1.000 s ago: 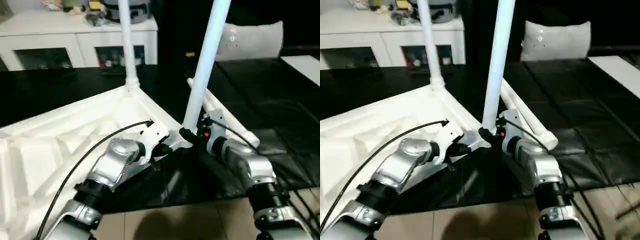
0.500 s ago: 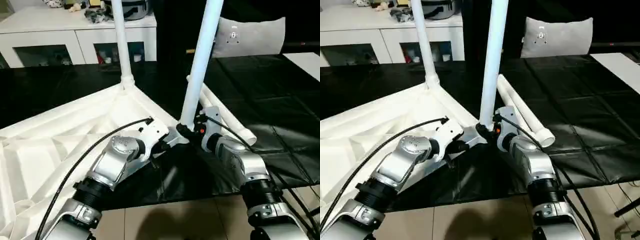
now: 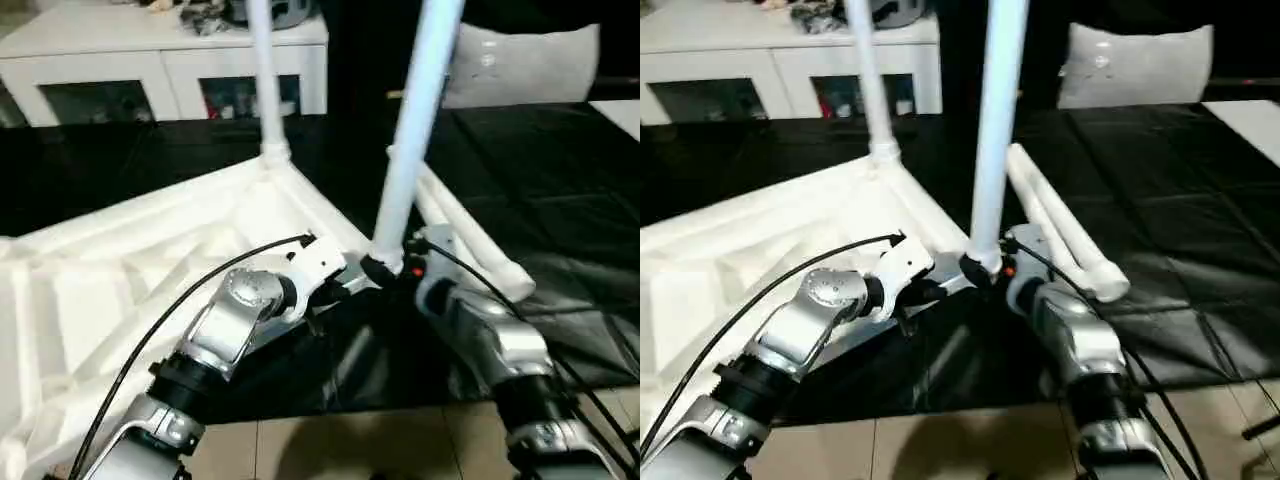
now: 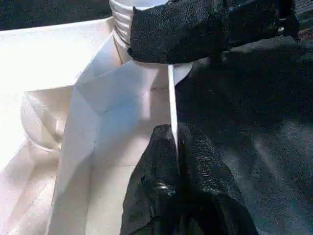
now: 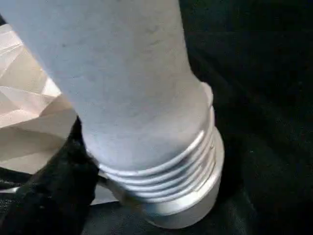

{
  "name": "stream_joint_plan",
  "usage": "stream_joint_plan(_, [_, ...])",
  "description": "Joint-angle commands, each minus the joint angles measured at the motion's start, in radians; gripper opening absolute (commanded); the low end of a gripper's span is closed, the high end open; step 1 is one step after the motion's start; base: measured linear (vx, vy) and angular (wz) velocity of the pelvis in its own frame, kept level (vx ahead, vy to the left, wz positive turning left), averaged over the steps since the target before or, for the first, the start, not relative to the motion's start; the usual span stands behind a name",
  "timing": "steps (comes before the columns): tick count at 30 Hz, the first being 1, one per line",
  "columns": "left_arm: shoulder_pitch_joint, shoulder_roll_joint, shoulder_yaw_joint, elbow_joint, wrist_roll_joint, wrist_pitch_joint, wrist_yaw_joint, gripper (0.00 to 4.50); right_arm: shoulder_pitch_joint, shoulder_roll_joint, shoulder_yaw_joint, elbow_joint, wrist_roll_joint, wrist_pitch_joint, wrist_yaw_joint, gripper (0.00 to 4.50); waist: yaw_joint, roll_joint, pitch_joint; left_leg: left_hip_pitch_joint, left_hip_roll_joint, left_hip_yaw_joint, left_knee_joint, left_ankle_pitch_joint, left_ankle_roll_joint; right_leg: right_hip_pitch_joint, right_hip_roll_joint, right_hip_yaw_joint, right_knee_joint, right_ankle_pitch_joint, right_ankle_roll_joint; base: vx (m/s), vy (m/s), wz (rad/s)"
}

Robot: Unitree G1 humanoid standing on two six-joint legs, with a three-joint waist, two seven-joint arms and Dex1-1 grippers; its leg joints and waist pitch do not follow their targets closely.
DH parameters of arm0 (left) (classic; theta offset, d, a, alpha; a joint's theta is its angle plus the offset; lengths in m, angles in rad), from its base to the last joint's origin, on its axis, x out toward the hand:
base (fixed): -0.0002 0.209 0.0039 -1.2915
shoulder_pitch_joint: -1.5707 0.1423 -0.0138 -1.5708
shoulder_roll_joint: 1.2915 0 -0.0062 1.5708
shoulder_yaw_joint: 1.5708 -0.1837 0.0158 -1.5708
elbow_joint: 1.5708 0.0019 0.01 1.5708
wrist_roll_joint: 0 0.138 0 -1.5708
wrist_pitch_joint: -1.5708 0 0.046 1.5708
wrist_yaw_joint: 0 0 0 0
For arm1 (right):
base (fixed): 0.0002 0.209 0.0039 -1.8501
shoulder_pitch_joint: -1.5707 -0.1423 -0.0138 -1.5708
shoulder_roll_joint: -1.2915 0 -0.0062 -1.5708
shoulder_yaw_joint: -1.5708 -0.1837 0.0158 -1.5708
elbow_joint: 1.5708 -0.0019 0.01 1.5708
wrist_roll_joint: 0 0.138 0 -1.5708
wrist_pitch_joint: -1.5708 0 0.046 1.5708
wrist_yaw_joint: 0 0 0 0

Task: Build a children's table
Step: Rotate leg to tighten

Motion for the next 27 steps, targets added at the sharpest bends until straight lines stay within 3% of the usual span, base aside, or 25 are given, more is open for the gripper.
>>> stream_joint_plan(1, [-0.009, 0.012, -0.015, 0.003, 0.007, -0.005, 0.000, 0.00, 0.044, -0.016, 0.007, 0.012, -0.018, 0.035, -0.004, 4.45, 0.006, -0.006, -0.054, -0.013, 0.072, -0.019, -0.089, -0.161, 0.054, 0.040, -0.093, 0.083, -0.072, -0.318, -0.147, 0.071, -0.025, 0.03])
stream_joint_plan(2, [-0.009, 0.014, -0.016, 0.004, 0.006, -0.007, -0.001, 0.00, 0.053, -0.019, 0.005, 0.000, -0.016, 0.040, -0.003, 4.45, 0.017, -0.003, -0.065, -0.019, 0.074, -0.017, -0.079, -0.028, 0.090, 0.043, -0.091, 0.084, -0.050, -0.156, -0.186, 0.071, -0.025, 0.03])
stream_joint_plan(5, [-0.009, 0.020, -0.018, 0.008, 0.006, -0.014, -0.006, 0.00, 0.069, -0.028, 0.001, -0.029, -0.007, 0.071, -0.002, 4.45, 0.021, -0.004, -0.069, -0.026, 0.071, -0.016, -0.068, 0.085, 0.141, 0.047, -0.089, 0.083, -0.029, -0.011, -0.228, 0.060, -0.025, 0.01])
stream_joint_plan(7, [-0.010, 0.023, -0.019, 0.012, 0.005, -0.019, -0.009, 0.00, 0.080, -0.032, -0.002, -0.050, 0.001, 0.060, 0.009, 4.45, 0.026, -0.008, -0.066, -0.029, 0.067, -0.011, -0.066, 0.071, 0.159, 0.047, -0.091, 0.084, -0.035, -0.043, -0.229, 0.000, 0.000, 0.00])
stream_joint_plan(8, [-0.011, 0.026, -0.020, 0.016, 0.006, -0.026, -0.010, 0.00, 0.088, -0.034, -0.008, -0.072, 0.017, 0.061, 0.022, 4.45, 0.035, -0.009, -0.063, -0.029, 0.067, -0.009, -0.069, 0.025, 0.148, 0.050, -0.091, 0.081, -0.045, -0.144, -0.205, 0.000, 0.000, 0.00])
stream_joint_plan(13, [-0.011, 0.058, -0.038, 0.035, 0.014, -0.077, -0.043, 0.00, 0.120, -0.082, 0.011, -0.140, 0.007, -0.030, 0.091, 4.45, 0.040, -0.008, -0.062, -0.027, 0.071, -0.012, -0.074, -0.016, 0.112, 0.045, -0.085, 0.079, -0.054, -0.240, -0.154, 0.000, 0.000, 0.00])
stream_joint_plan(16, [-0.009, 0.098, -0.060, 0.042, 0.015, -0.129, -0.107, 0.00, 0.136, -0.142, 0.018, -0.209, 0.053, -0.037, 0.224, 4.45, 0.037, -0.009, -0.063, -0.031, 0.068, -0.012, -0.072, -0.019, 0.115, 0.050, -0.083, 0.079, -0.053, -0.222, -0.153, 0.000, 0.000, 0.00])
stream_joint_plan(19, [-0.008, 0.137, -0.087, 0.050, 0.015, -0.210, -0.179, 0.00, 0.147, -0.215, 0.059, -0.230, 0.028, -0.100, 0.323, 4.45, 0.039, -0.011, -0.066, -0.033, 0.065, -0.011, -0.066, 0.002, 0.141, 0.049, -0.082, 0.077, -0.049, -0.193, -0.152, 0.000, 0.000, 0.00])
stream_joint_plan(22, [-0.008, 0.182, -0.120, 0.055, 0.016, -0.281, -0.260, 0.00, 0.154, -0.276, 0.094, -0.254, 0.045, -0.109, 0.456, 4.45, 0.044, -0.010, -0.067, -0.031, 0.067, -0.012, -0.065, 0.010, 0.156, 0.049, -0.080, 0.075, -0.046, -0.195, -0.158, 0.000, 0.000, 0.00])
stream_joint_plan(27, [-0.008, 0.233, -0.164, 0.045, 0.017, -0.357, -0.362, 0.00, 0.126, -0.312, 0.128, -0.243, 0.041, -0.143, 0.544, 4.45, 0.052, -0.009, -0.072, -0.027, 0.076, -0.013, -0.060, 0.059, 0.167, 0.046, -0.082, 0.077, -0.030, -0.120, -0.200, 0.000, 0.000, 0.00])
